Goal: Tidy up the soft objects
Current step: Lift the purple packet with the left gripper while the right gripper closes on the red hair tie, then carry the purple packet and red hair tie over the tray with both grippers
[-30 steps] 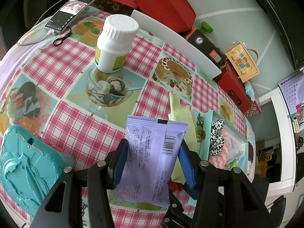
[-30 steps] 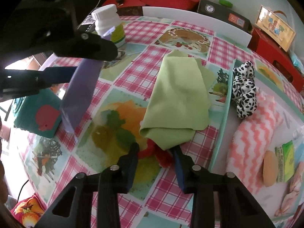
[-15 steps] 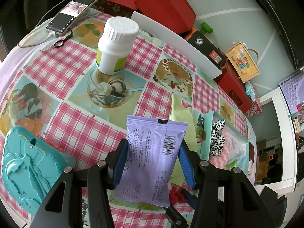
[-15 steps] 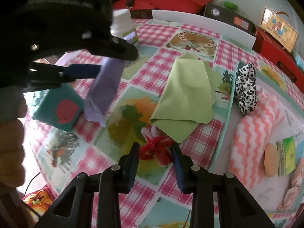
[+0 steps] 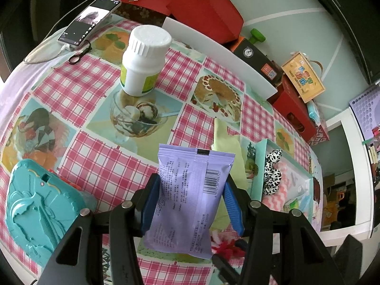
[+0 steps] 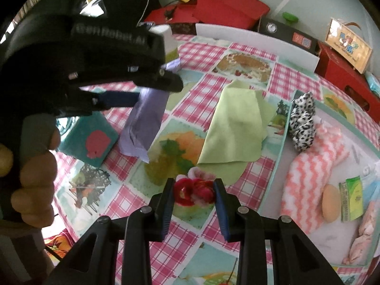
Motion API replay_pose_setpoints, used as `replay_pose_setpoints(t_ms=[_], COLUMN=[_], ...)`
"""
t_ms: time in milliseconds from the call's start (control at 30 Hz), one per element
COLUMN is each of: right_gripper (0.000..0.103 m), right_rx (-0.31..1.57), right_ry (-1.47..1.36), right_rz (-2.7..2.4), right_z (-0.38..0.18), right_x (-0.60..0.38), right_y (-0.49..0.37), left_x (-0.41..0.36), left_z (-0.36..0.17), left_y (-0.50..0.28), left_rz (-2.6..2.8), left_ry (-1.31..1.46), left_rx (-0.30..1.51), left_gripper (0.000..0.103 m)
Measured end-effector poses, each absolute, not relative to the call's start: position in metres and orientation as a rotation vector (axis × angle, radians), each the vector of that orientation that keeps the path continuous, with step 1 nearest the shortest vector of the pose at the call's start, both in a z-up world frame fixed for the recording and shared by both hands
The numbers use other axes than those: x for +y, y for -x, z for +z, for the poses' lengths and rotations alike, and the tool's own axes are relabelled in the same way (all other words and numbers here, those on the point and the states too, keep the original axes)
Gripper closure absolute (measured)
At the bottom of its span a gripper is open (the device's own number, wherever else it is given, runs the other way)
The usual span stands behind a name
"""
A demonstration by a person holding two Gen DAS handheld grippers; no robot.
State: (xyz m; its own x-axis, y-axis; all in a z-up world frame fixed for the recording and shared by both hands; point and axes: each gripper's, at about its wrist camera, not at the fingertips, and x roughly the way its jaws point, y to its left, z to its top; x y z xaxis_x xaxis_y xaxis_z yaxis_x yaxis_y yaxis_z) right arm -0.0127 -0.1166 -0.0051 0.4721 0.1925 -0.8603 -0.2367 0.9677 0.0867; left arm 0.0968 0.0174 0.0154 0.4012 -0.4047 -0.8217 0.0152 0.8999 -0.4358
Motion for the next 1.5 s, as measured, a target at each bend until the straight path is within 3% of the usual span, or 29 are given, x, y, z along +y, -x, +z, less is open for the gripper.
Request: replay_pose_setpoints(t_ms=[800, 1500], right_gripper=[0.069, 0.069], right_rx=[0.878, 0.806], right_ry=[-0.075, -0.256], right_rz=[0.093, -0.24], right_z=[0.051, 0.067], right_x=[-0.192, -0.319], right_y=[0.027, 0.06], left_x=[-0.011, -0.11], left_z=[0.067, 0.064], left_y=[-0.066, -0.034], left_rz=[-0.375, -0.597], left_ry=[0.304, 0.104], left_rx=[0.996, 0.972], left_gripper=[0.049, 0.049])
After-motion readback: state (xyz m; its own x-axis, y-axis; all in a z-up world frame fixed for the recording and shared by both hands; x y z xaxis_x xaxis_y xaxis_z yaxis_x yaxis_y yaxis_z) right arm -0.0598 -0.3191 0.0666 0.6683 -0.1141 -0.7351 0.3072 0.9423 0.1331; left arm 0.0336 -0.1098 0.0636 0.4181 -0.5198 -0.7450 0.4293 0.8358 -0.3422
